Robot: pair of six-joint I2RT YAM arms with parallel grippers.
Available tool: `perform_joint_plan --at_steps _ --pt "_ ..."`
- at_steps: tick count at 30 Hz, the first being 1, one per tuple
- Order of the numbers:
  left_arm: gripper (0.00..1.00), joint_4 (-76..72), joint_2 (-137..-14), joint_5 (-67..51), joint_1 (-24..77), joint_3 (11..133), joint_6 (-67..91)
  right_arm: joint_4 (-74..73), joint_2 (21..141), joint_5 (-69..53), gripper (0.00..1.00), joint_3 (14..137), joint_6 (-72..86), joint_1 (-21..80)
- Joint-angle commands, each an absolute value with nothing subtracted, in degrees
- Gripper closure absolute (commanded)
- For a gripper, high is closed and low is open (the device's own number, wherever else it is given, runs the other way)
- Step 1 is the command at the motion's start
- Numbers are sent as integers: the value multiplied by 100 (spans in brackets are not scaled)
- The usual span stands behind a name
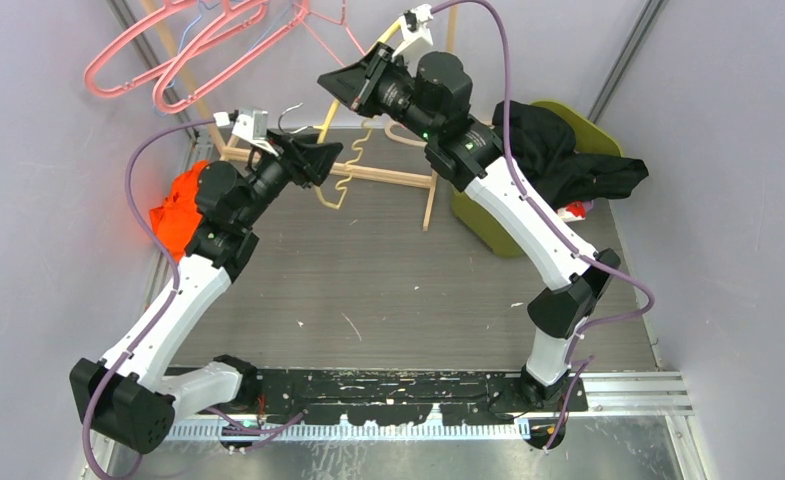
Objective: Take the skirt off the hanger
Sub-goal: Place the hanger at the clothesline.
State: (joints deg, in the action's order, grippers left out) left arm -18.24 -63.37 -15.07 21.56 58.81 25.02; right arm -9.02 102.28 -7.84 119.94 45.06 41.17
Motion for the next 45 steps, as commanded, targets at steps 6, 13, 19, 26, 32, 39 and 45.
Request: perform_joint_plan --at_steps 6,13,19,26,32,39,45 --pt "49 -2616 -6395 -1509 2153 5904 2576 -389 10031 -817 99 12504 4592 4117" --pt "49 -2865 -6690 -1553 2153 6321 2582 -360 9913 -837 99 12299 4668 4119" --pt "100 -2940 -6834 -1654 2160 6485 2687 -385 9815 -827 99 12215 4604 4114" --pt "100 -2663 -6683 -1518 2158 6628 2555 -503 9623 -814 81 11900 4197 4114" --pt "100 -1673 -6439 -933 2152 6987 1869 -712 9227 -882 50 11231 3392 4125" --pt "100 -121 -6020 -718 2154 7584 669 -1123 8618 -748 44 10482 2755 4122" --pt "100 1339 -5229 -385 2155 7722 34 -1341 8336 -313 45 10250 2307 4131"
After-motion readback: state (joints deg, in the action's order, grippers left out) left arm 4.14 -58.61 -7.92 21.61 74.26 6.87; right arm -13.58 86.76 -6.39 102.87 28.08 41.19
